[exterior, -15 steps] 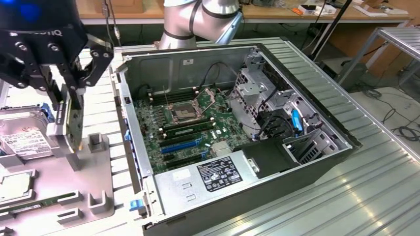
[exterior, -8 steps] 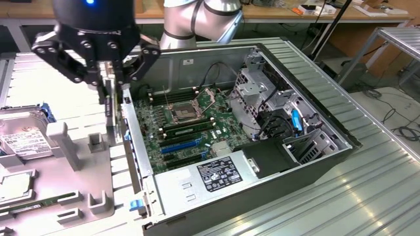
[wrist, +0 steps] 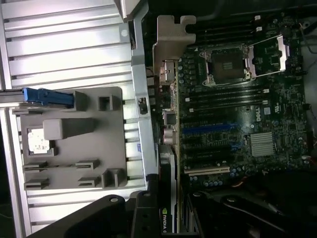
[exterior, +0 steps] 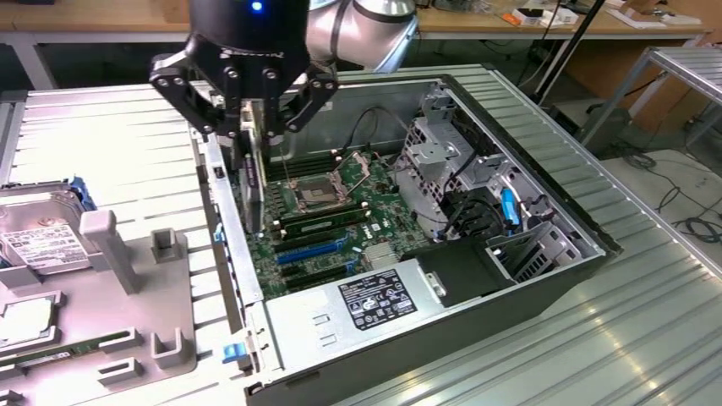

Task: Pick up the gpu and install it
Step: 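Pick up the gpu and move the gpu toward the slot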

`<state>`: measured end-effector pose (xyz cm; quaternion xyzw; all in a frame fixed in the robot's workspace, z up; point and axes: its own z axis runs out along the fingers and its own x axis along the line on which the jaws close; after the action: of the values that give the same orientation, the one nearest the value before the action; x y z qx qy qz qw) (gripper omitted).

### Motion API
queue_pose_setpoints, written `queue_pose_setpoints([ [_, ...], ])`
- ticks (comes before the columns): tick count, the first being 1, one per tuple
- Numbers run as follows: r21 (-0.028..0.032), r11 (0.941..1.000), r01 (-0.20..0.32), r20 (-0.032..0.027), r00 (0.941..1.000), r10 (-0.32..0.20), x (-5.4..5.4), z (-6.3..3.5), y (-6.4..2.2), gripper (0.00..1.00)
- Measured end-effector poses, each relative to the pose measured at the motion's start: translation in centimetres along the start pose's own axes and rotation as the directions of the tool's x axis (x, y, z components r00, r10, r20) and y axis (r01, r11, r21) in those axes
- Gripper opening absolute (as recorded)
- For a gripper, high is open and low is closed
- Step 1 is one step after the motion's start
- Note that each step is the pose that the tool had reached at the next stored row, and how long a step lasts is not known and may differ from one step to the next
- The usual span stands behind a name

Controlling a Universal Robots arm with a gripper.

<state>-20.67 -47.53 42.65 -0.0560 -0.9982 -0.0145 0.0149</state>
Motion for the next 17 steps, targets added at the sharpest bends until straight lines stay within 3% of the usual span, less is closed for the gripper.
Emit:
queue_pose_setpoints([
  [2, 0.0002, 1.0, 0.0, 0.0, 1.0, 0.0, -2.1, 0.13, 0.47, 0.27],
  [5, 0.0002, 1.0, 0.0, 0.0, 1.0, 0.0, -3.7, 0.18, 0.69, 0.27],
  [17, 0.0005, 1.0, 0.009, -0.0003, 1.0, -0.009, -13.0, 0.21, 1.8, 0.27],
])
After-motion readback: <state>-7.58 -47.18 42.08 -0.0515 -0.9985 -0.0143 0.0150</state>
